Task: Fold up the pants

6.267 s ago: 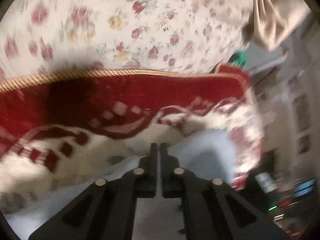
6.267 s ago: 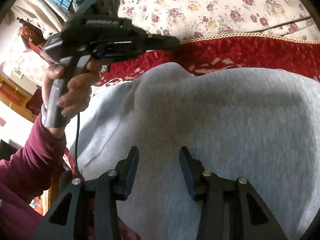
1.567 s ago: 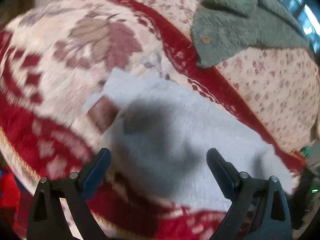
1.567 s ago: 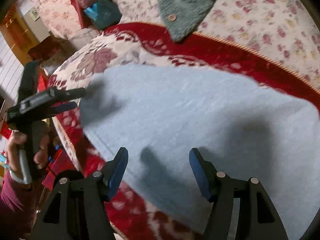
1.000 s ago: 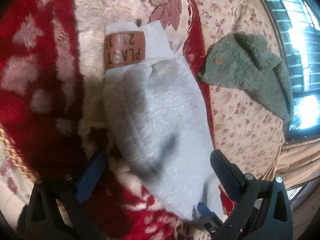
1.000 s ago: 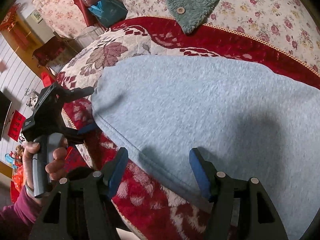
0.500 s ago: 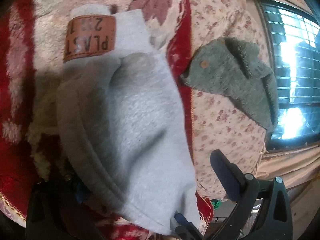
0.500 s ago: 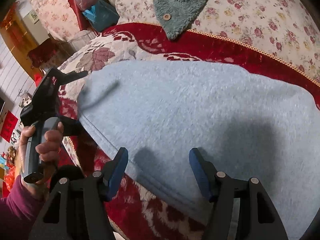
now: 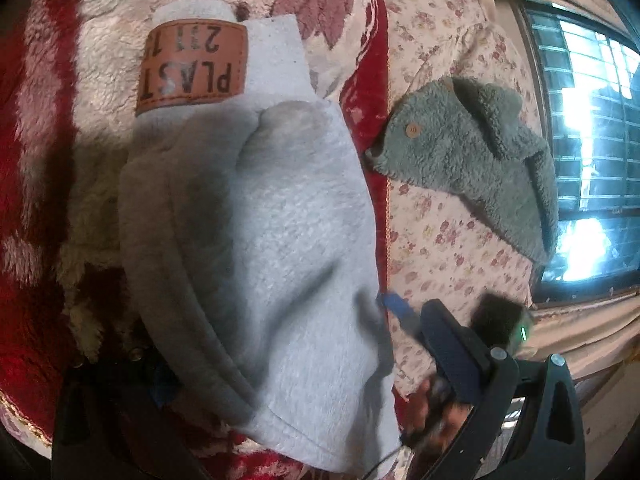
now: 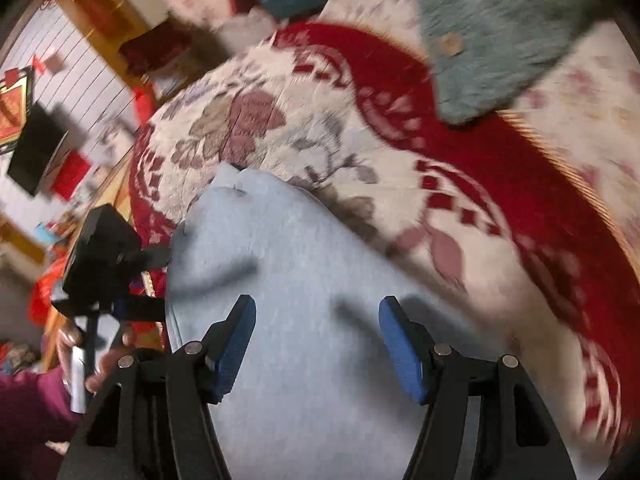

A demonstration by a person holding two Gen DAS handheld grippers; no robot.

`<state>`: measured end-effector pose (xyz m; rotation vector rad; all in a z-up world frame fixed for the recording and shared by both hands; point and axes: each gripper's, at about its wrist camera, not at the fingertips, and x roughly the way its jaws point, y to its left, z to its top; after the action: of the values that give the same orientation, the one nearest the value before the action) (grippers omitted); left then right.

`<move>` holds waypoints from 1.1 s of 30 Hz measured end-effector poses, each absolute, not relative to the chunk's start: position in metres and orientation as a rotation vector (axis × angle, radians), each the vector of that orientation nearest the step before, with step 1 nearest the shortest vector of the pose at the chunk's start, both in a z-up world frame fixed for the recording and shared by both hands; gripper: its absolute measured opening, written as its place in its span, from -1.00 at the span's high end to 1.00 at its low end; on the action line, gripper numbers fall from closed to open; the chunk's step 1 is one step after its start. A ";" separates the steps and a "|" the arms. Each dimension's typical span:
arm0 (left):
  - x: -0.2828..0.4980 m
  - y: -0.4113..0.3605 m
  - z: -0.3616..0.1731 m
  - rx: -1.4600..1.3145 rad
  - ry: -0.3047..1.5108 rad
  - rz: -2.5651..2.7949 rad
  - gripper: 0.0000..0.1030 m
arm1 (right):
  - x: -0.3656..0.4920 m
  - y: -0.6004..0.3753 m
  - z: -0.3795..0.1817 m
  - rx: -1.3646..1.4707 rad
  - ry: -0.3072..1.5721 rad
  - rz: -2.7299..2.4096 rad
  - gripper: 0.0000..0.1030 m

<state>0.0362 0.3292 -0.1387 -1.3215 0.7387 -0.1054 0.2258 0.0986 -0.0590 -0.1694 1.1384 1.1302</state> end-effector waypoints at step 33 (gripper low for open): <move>0.032 0.345 -0.145 -1.397 0.742 -0.156 0.49 | 0.188 0.226 -0.070 -0.570 1.189 1.506 0.48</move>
<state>0.0324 0.3445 -0.1453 -1.3966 0.7423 -0.1557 0.1878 0.2262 -0.0702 -0.5699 1.1888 1.5055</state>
